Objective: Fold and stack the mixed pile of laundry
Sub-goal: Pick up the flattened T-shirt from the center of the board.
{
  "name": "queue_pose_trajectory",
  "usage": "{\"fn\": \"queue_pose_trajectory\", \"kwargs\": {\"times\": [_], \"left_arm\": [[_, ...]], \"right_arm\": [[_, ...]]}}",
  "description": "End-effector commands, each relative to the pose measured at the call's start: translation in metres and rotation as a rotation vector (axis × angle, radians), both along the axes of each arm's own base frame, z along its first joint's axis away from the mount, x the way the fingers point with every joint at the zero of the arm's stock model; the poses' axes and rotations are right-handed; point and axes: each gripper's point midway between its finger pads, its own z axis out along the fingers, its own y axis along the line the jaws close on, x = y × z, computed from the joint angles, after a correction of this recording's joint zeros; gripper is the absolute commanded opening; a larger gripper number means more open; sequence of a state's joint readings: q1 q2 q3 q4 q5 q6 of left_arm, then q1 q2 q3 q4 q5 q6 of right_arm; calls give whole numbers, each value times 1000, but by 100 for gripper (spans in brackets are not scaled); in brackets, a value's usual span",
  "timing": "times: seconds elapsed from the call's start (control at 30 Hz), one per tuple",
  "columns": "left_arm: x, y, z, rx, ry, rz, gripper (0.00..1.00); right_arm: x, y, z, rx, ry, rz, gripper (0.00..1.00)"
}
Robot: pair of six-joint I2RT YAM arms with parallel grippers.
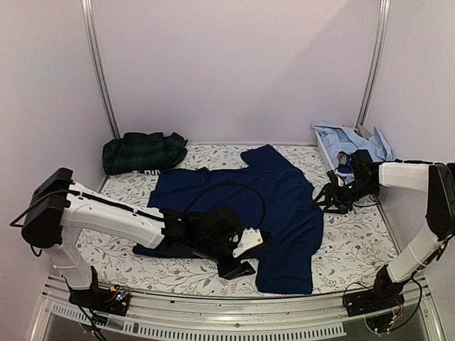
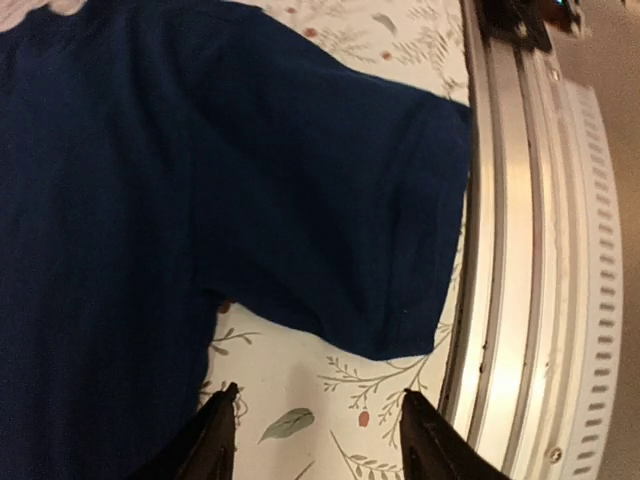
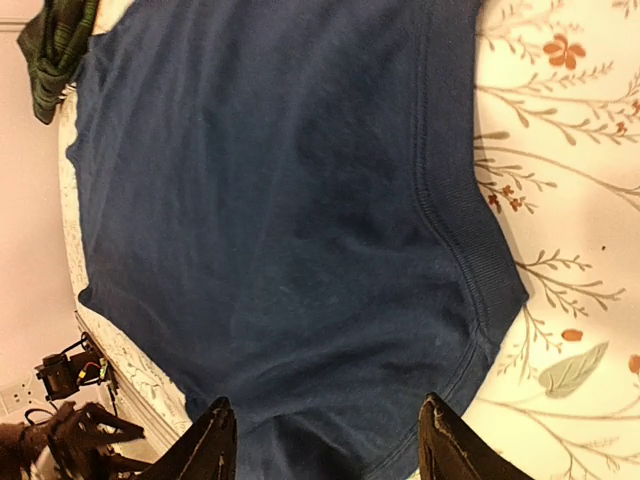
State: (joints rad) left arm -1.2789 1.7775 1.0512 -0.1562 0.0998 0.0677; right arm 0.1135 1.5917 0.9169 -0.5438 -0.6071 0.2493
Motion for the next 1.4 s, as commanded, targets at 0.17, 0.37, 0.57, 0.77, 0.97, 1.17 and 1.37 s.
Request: {"fn": "queue_pose_trajectory", "kwargs": {"times": [0.17, 0.37, 0.57, 0.77, 0.97, 1.17, 1.37], "left_arm": [[116, 115, 51, -283, 376, 936, 81], [140, 195, 32, -290, 492, 1182, 85], [132, 250, 1, -202, 572, 1336, 88], [99, 286, -38, -81, 700, 1472, 81], [73, 293, -38, -65, 770, 1486, 74], [63, 309, 5, -165, 763, 1591, 75], [43, 319, 9, -198, 873, 1726, 80]], "right_arm": [[-57, 13, 23, 46, 15, 34, 60], [-64, 39, -6, 56, 74, 40, 56], [-89, 38, -51, 1, 205, 34, 53], [-118, 16, -73, -98, 308, -21, 53], [-116, 11, -53, -113, 295, -65, 54], [-126, 22, 9, -16, 250, -65, 66], [-169, 35, 2, 19, 334, -47, 65]]}}
